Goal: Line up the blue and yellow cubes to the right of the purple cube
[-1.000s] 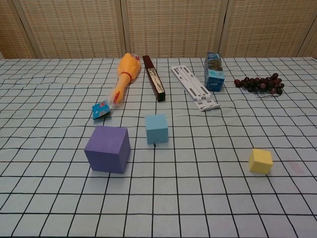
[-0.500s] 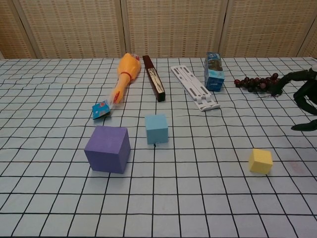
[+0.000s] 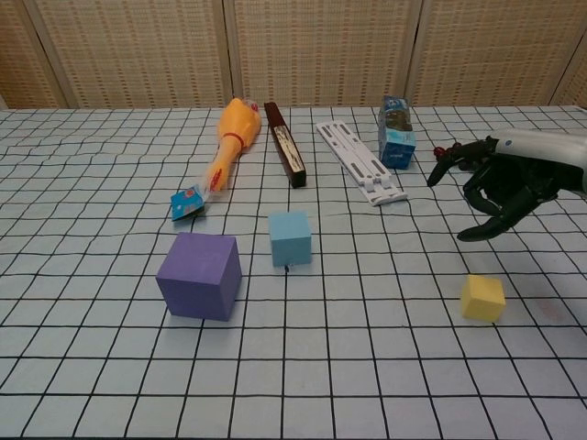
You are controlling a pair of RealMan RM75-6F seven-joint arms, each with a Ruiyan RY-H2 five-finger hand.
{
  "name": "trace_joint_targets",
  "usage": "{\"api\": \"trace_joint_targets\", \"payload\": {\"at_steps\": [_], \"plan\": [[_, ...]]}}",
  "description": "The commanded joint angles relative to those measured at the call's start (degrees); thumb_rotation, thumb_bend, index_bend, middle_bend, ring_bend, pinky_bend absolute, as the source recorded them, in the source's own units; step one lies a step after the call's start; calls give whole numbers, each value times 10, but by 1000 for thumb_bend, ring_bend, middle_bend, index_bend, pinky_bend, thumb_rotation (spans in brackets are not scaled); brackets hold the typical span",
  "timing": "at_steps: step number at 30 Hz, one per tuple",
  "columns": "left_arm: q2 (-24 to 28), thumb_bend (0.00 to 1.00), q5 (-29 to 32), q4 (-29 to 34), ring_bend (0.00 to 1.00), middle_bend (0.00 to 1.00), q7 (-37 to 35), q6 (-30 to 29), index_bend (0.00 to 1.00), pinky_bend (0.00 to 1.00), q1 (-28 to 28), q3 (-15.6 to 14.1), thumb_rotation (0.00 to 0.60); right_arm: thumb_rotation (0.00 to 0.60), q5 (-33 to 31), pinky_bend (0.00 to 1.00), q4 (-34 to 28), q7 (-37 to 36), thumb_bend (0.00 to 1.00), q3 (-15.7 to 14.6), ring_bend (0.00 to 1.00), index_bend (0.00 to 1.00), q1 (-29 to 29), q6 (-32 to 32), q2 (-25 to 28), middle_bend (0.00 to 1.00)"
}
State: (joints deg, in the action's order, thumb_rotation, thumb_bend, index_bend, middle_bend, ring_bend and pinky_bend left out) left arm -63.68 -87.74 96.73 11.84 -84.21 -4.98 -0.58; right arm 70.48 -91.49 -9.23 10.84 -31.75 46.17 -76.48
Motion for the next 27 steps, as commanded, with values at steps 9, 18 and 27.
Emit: {"api": "trace_joint_targets", "payload": {"at_steps": [9,18,27], "plan": [[5,385,-9,3,0,0,-11,-11,0,135,5,-1,600,600,-41,1000,37,-7,25,18,869,351,-43,-39,-52,774],[10,385,-18,5,0,0,-23,-23,0,135,10,-1,600,600,-74,1000,78,-30,25,27,870,363,-79,-84,-90,774],[13,385,-35,5,0,0,-31,-34,0,136,14,-5,600,600,-81,1000,98,-39,25,29,871,381,-103,-104,-120,775]]}}
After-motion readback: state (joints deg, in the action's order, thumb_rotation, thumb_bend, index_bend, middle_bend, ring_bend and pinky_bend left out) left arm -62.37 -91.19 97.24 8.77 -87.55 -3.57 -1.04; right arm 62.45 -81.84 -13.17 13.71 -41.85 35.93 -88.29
